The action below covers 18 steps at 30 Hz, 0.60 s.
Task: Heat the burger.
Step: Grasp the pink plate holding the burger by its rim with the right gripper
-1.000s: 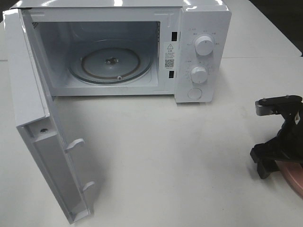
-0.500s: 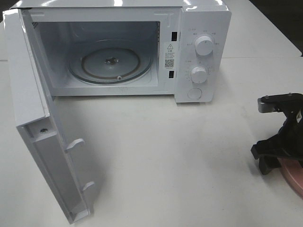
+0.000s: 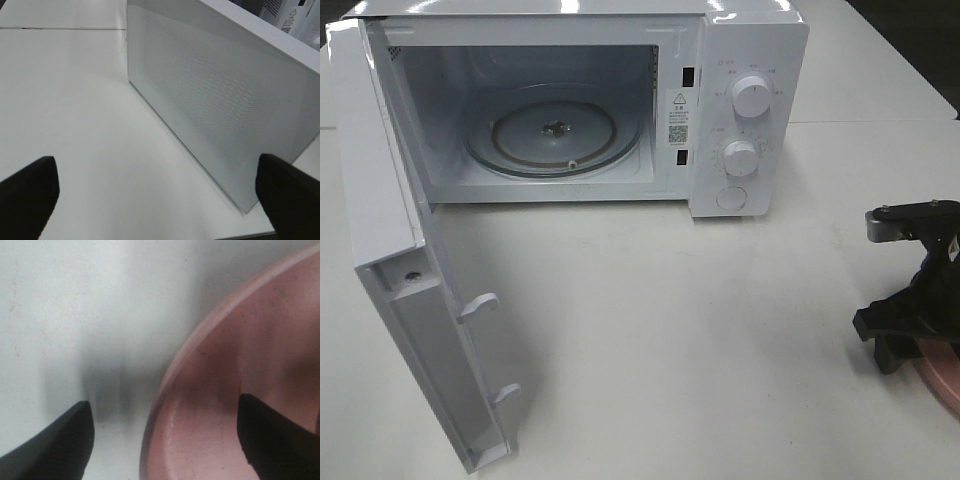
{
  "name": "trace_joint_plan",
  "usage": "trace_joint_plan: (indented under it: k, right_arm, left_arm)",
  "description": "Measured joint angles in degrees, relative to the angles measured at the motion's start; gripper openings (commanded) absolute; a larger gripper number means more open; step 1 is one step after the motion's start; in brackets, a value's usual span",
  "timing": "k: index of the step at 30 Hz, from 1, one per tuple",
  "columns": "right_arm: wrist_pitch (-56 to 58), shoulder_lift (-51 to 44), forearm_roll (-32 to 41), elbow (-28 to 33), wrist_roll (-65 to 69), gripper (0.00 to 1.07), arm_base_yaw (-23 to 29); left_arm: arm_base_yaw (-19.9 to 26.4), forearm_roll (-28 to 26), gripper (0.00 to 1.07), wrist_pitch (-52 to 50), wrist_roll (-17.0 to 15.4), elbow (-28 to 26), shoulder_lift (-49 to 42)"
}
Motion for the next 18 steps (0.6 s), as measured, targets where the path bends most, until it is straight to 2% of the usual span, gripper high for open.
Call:
trace_joint_plan:
  k: [7, 14, 16, 17, 18]
  right_arm:
    - [1.1, 0.0, 0.0, 0.0, 0.0, 0.59, 0.0]
    - [1.1, 2.3, -0.4, -0.2, 0.1, 0.58, 0.0]
    - [1.3, 2.6, -0.7, -0.5, 0.2, 0.47, 0.0]
    - [1.3, 2.6, -0.7, -0.5, 0.2, 0.47, 0.0]
    - [1.4, 2.6, -1.4, -0.6, 0.7, 0.33, 0.0]
  left_arm:
    - [0.0, 0.0, 1.0, 0.0, 0.0, 0.0, 0.0]
    - [0.0, 0.0, 1.0, 0.0, 0.0, 0.0, 0.0]
    - [0.0, 0.0, 1.0, 0.0, 0.0, 0.0, 0.0]
    - [0.0, 0.0, 1.0, 0.0, 0.0, 0.0, 0.0]
    - [0.0, 0.0, 1.0, 0.0, 0.0, 0.0, 0.0]
